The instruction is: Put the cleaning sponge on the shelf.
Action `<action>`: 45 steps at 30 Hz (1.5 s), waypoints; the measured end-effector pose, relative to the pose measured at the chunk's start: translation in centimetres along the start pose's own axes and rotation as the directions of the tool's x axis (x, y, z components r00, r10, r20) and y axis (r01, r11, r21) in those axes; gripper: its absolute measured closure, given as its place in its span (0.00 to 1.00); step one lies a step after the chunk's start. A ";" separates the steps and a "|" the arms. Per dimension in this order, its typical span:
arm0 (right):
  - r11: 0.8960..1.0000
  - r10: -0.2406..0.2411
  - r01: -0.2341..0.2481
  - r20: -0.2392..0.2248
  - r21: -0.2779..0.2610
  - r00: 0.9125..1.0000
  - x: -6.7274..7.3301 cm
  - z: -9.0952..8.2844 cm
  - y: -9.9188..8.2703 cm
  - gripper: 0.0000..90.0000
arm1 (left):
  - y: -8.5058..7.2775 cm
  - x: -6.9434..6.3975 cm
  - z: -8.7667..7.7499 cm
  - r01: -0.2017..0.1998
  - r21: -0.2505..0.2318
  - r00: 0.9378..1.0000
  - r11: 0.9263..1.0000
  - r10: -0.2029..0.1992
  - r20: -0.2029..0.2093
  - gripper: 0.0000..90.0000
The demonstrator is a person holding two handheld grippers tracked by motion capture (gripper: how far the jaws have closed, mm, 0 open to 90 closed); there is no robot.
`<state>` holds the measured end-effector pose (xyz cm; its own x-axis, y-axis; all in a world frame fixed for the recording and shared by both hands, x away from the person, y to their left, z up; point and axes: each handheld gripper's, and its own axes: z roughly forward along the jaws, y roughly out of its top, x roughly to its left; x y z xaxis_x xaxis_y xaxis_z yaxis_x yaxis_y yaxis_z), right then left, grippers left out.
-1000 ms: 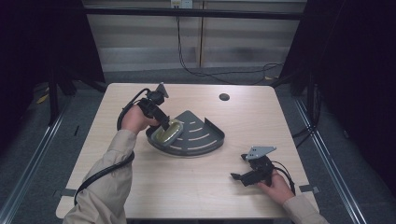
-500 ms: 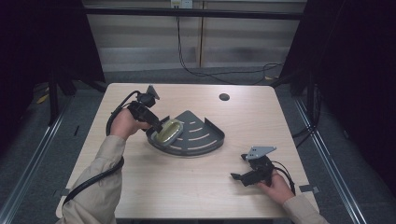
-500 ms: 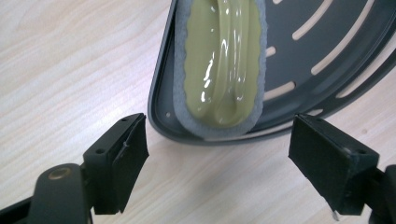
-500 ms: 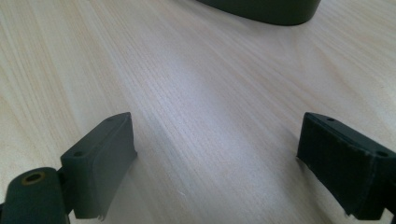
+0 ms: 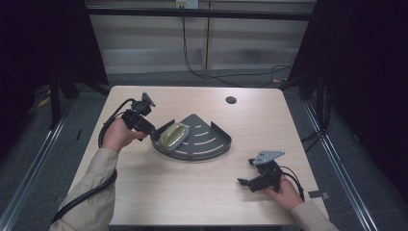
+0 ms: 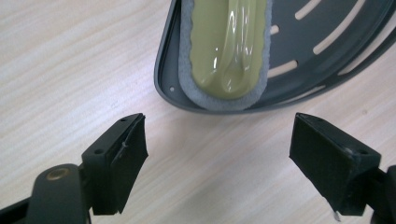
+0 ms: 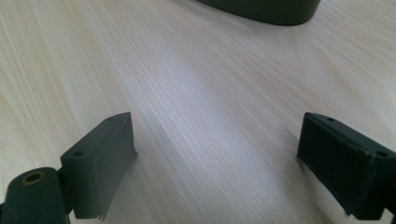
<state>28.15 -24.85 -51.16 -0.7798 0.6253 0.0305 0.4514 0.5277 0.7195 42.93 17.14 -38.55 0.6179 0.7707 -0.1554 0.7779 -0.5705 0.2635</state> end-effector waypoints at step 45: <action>1.000 -0.003 0.003 0.000 0.001 1.000 0.0 0.0 0.0 0.12 | -8.5 1.3 3.4 0.030 -0.072 0.998 0.997 -0.026 0.061 0.19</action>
<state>28.16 -24.87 -51.17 -0.7810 0.6238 0.0288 0.4498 0.5299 0.7190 37.53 22.04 -44.22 0.6037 0.7663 -0.2198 0.7858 -0.5254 0.3264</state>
